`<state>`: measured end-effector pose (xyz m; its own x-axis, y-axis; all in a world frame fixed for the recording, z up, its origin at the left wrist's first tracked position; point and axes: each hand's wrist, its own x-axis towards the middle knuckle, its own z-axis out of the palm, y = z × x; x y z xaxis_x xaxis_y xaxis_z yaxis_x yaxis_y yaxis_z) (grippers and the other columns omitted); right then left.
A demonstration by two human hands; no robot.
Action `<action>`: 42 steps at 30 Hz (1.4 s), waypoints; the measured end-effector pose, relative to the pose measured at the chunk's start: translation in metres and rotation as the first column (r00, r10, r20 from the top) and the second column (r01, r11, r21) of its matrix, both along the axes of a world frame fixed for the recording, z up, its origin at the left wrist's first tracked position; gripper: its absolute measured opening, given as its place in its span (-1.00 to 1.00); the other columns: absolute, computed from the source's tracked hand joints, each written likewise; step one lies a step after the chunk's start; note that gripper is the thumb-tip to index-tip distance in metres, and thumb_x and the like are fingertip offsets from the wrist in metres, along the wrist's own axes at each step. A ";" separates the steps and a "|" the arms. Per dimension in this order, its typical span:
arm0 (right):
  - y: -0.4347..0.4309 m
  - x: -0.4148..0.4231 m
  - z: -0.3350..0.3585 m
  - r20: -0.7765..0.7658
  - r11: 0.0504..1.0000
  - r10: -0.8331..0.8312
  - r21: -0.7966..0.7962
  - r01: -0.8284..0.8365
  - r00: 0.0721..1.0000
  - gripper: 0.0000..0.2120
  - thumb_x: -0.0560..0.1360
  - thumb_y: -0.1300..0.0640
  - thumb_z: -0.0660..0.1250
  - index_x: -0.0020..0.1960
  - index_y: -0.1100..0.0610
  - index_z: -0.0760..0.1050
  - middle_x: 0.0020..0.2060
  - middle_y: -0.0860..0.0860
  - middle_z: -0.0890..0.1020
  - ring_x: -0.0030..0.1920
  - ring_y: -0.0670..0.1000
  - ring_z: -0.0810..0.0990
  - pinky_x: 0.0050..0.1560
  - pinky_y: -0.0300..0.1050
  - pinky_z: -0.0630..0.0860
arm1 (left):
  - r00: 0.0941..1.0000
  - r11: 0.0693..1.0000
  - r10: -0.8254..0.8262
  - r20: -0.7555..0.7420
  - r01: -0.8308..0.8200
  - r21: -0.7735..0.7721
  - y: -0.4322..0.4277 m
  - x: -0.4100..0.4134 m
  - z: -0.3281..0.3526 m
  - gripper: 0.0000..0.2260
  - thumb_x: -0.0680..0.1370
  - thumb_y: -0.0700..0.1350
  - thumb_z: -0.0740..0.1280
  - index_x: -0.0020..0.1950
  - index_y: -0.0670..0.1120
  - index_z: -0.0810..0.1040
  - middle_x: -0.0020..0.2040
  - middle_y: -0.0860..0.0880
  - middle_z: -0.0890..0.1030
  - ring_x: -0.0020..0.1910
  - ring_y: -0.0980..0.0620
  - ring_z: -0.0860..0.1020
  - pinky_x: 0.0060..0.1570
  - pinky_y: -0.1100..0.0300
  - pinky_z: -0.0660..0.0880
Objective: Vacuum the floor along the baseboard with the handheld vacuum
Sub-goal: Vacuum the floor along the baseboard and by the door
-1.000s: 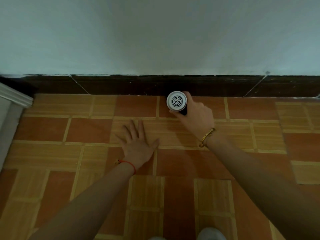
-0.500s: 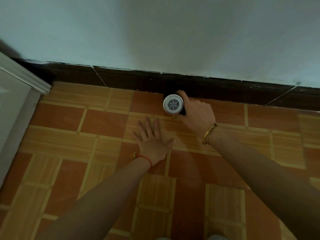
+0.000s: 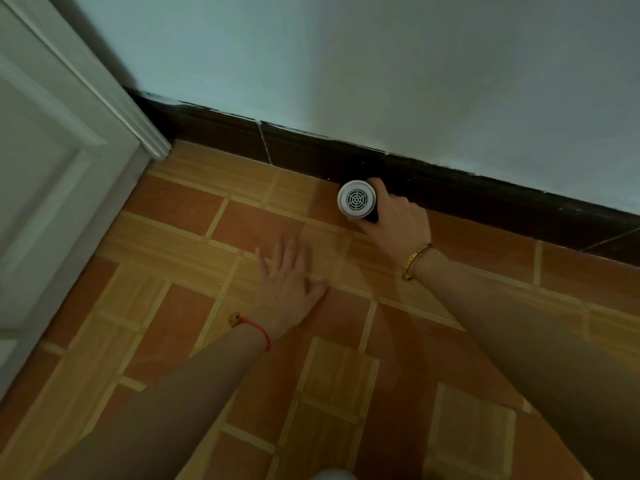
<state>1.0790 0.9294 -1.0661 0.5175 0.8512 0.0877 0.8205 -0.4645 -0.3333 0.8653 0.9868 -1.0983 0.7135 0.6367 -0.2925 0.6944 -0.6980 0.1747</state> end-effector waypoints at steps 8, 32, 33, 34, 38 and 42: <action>0.039 -0.032 0.008 -0.109 1.000 -0.015 0.021 0.017 0.994 -0.41 0.47 -0.26 0.32 0.35 0.06 0.32 0.00 0.12 0.66 -0.05 0.18 0.65 -0.21 -0.12 0.42 | 0.991 0.985 0.129 -0.024 -0.131 -0.114 0.019 -0.084 0.017 -0.37 0.66 0.13 0.09 0.63 -0.05 -0.10 0.64 -0.08 -0.14 0.61 -0.09 -0.16 0.56 -0.08 -0.16; 0.062 -0.145 0.031 -0.515 0.884 0.380 -0.042 -0.466 0.768 -0.40 0.40 -0.16 0.46 0.36 0.01 0.40 0.17 -0.02 0.63 0.17 -0.01 0.59 0.05 -0.23 0.45 | 0.913 0.913 0.407 0.001 -0.407 0.006 0.031 -0.180 0.023 -0.40 0.62 0.14 0.18 0.59 -0.05 0.09 0.59 -0.07 0.16 0.57 -0.11 0.10 0.52 -0.23 0.09; 0.063 -0.150 0.031 -0.516 0.873 0.395 -0.047 -0.485 0.760 -0.40 0.40 -0.16 0.46 0.36 0.00 0.39 0.17 -0.03 0.63 0.17 -0.01 0.59 0.08 -0.20 0.48 | 0.908 0.908 0.419 -0.008 -0.419 0.004 0.031 -0.182 0.022 -0.37 0.62 0.15 0.19 0.60 -0.04 0.06 0.61 -0.07 0.11 0.59 -0.12 0.06 0.52 -0.24 0.04; 0.065 -0.154 0.031 -0.512 0.870 0.401 -0.047 -0.490 0.760 -0.39 0.40 -0.17 0.46 0.36 -0.01 0.39 0.17 -0.03 0.63 0.17 0.00 0.59 0.11 -0.15 0.51 | 0.900 0.901 0.435 -0.021 -0.435 -0.004 0.032 -0.185 0.022 -0.34 0.61 0.16 0.21 0.61 -0.04 0.02 0.62 -0.07 0.06 0.60 -0.12 0.01 0.53 -0.25 -0.01; 0.073 -0.160 0.036 -0.529 0.881 0.374 -0.055 -0.470 0.762 -0.42 0.39 -0.15 0.47 0.34 0.01 0.42 0.17 0.00 0.63 0.18 0.02 0.58 0.19 -0.02 0.53 | 0.878 0.879 0.471 -0.086 -0.475 -0.030 0.032 -0.194 0.019 -0.18 0.54 0.20 0.30 0.62 -0.01 -0.09 0.64 -0.04 -0.07 0.61 -0.12 -0.11 0.53 -0.27 -0.11; 0.079 -0.165 0.037 -0.503 0.849 0.391 -0.126 -0.513 0.771 -0.47 0.38 -0.18 0.46 0.27 0.02 0.47 0.10 -0.01 0.64 0.12 0.02 0.60 0.12 -0.02 0.56 | 0.867 0.866 0.489 -0.101 -0.496 -0.060 0.033 -0.202 0.011 -0.05 0.47 0.28 0.36 0.61 0.01 -0.17 0.64 -0.01 -0.13 0.61 -0.11 -0.16 0.51 -0.30 -0.15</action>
<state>0.9144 1.0087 -1.0292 -0.0048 0.9563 -0.2925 0.7450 -0.1916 -0.6389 0.6636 1.0194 -1.0875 0.2857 0.8704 -0.4011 0.9580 -0.2476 0.1449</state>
